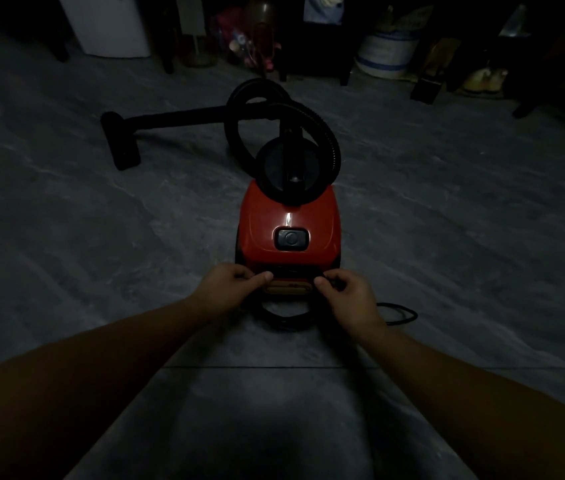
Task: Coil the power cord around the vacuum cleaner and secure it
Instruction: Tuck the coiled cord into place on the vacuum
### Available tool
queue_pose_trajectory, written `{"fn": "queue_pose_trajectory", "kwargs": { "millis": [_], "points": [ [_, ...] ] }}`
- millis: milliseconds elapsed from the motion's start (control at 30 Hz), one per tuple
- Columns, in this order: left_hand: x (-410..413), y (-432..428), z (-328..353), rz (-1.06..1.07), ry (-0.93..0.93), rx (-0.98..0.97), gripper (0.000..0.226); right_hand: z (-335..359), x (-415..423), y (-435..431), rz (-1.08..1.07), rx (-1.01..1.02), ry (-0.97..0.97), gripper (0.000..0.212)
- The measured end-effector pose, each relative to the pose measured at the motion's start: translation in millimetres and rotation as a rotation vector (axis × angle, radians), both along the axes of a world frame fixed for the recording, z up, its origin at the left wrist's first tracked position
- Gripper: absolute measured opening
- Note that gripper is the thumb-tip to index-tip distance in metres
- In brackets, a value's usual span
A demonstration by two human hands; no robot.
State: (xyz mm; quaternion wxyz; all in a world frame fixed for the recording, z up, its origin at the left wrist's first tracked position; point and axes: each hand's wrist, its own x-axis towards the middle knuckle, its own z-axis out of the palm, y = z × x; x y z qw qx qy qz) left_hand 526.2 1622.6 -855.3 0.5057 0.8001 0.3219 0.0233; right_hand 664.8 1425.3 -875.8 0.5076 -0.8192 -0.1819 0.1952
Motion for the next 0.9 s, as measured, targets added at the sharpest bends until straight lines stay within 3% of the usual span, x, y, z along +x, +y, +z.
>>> {"fn": "queue_pose_trajectory", "kwargs": {
  "millis": [433, 667, 900],
  "points": [
    [4, -26, 11, 0.153, 0.005, 0.017, 0.053, 6, -6, 5, -0.062, -0.052, -0.026, 0.023],
    [5, -29, 15, 0.15, 0.017, 0.074, 0.049, 11, -12, 4, -0.088, -0.018, 0.029, 0.054],
    [5, -22, 12, 0.147, 0.035, 0.094, 0.059, 8, -8, 12, -0.113, -0.025, 0.081, 0.057]
  ]
}}
